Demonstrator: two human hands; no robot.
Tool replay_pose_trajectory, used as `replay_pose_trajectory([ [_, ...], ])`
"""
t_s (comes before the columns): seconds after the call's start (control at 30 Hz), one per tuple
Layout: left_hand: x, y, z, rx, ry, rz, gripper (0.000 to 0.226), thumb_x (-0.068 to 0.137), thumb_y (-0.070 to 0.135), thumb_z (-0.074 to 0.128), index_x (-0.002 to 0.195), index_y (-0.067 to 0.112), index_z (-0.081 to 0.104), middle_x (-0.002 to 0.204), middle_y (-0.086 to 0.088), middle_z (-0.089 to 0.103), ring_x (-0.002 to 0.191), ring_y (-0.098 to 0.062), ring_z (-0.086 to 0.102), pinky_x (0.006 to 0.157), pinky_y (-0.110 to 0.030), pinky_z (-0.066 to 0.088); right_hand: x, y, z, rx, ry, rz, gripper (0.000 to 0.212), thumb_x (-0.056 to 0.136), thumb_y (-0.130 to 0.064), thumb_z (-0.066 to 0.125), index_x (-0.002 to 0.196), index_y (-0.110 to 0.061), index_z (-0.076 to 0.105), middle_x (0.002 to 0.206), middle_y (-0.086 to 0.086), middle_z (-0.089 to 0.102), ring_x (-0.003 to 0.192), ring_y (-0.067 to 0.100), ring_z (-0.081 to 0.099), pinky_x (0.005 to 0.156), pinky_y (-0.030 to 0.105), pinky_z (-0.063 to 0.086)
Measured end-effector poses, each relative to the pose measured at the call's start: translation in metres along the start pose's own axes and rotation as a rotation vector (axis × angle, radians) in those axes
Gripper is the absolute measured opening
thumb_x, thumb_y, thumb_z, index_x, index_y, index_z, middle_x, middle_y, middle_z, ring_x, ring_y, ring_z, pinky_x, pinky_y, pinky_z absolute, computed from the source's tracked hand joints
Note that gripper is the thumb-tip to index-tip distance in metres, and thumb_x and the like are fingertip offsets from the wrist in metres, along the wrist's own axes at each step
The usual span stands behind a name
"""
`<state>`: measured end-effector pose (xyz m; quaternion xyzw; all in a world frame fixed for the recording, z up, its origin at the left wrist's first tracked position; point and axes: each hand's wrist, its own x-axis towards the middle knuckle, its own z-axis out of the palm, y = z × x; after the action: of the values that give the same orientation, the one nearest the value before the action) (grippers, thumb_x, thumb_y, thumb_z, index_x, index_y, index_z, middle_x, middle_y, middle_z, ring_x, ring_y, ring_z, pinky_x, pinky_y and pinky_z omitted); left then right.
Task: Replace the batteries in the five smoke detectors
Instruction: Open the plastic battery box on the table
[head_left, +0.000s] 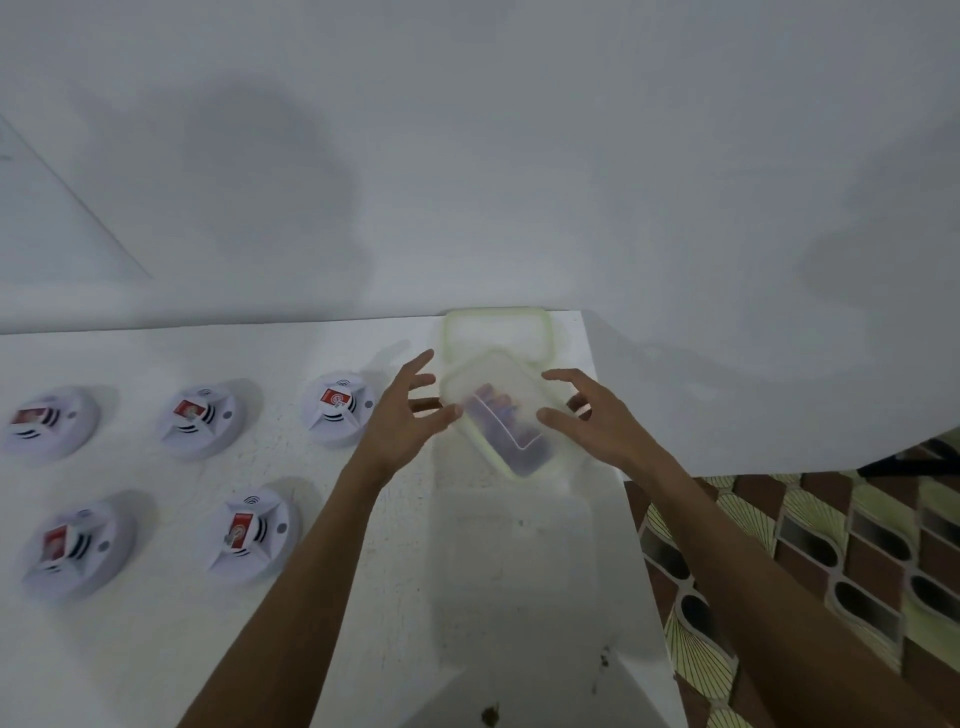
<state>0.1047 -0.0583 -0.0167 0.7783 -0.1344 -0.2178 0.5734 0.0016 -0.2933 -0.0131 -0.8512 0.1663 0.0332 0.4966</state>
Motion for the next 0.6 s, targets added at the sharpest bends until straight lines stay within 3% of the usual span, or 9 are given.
replay_pose_trajectory([
  [0.07, -0.004, -0.004, 0.005, -0.041, -0.030, -0.044, 0.065, 0.086, 0.030, 0.069, 0.141, 0.036, 0.035, 0.125, -0.004, 0.054, 0.093, -0.016, 0.067, 0.073, -0.033, 0.059, -0.001, -0.002, -0.002, 0.000, -0.030, -0.017, 0.054, 0.085, -0.040, 0.068, 0.121, -0.067, 0.038, 0.111, -0.006, 0.055, 0.088, 0.009, 0.058, 0.072, 0.024, 0.051],
  [0.13, -0.006, -0.006, 0.010, -0.073, -0.057, -0.066, 0.055, 0.092, 0.031, 0.061, 0.140, 0.037, 0.036, 0.118, -0.007, 0.058, 0.087, -0.017, 0.070, 0.071, -0.031, 0.059, -0.003, -0.005, -0.003, -0.027, -0.083, -0.021, 0.061, 0.086, -0.039, 0.068, 0.129, -0.065, 0.033, 0.112, -0.005, 0.054, 0.084, 0.012, 0.060, 0.069, 0.024, 0.052],
  [0.2, -0.005, -0.006, 0.014, -0.057, -0.056, -0.057, 0.052, 0.094, 0.031, 0.057, 0.141, 0.038, 0.035, 0.119, -0.007, 0.058, 0.090, -0.017, 0.068, 0.073, -0.030, 0.059, -0.004, -0.006, -0.001, -0.028, -0.113, -0.012, 0.059, 0.088, -0.041, 0.065, 0.131, -0.064, 0.033, 0.105, 0.000, 0.057, 0.078, 0.018, 0.064, 0.065, 0.025, 0.056],
  [0.3, -0.005, -0.009, 0.018, -0.014, -0.093, -0.053, 0.059, 0.092, 0.035, 0.059, 0.143, 0.044, 0.030, 0.121, 0.002, 0.056, 0.099, -0.013, 0.063, 0.071, -0.027, 0.057, -0.006, -0.003, 0.004, -0.003, -0.104, -0.028, 0.053, 0.092, -0.037, 0.062, 0.132, -0.060, 0.038, 0.087, 0.008, 0.062, 0.070, 0.019, 0.065, 0.075, 0.033, 0.060],
  [0.47, -0.007, -0.011, 0.017, -0.073, -0.153, -0.083, 0.059, 0.091, 0.038, 0.059, 0.138, 0.055, 0.029, 0.118, 0.001, 0.057, 0.105, -0.015, 0.058, 0.064, -0.021, 0.054, -0.014, -0.001, 0.008, 0.206, -0.098, -0.012, 0.046, 0.094, -0.028, 0.062, 0.132, -0.050, 0.049, 0.101, 0.004, 0.055, 0.085, 0.017, 0.061, 0.071, 0.020, 0.054],
  [0.6, -0.007, -0.015, 0.017, -0.106, -0.168, -0.083, 0.058, 0.090, 0.041, 0.060, 0.135, 0.060, 0.030, 0.117, -0.005, 0.061, 0.108, -0.018, 0.059, 0.078, -0.030, 0.057, -0.015, 0.003, 0.010, 0.376, -0.127, 0.021, 0.048, 0.093, -0.022, 0.065, 0.132, -0.045, 0.052, 0.090, 0.004, 0.050, 0.071, 0.009, 0.056, 0.065, 0.015, 0.049],
])
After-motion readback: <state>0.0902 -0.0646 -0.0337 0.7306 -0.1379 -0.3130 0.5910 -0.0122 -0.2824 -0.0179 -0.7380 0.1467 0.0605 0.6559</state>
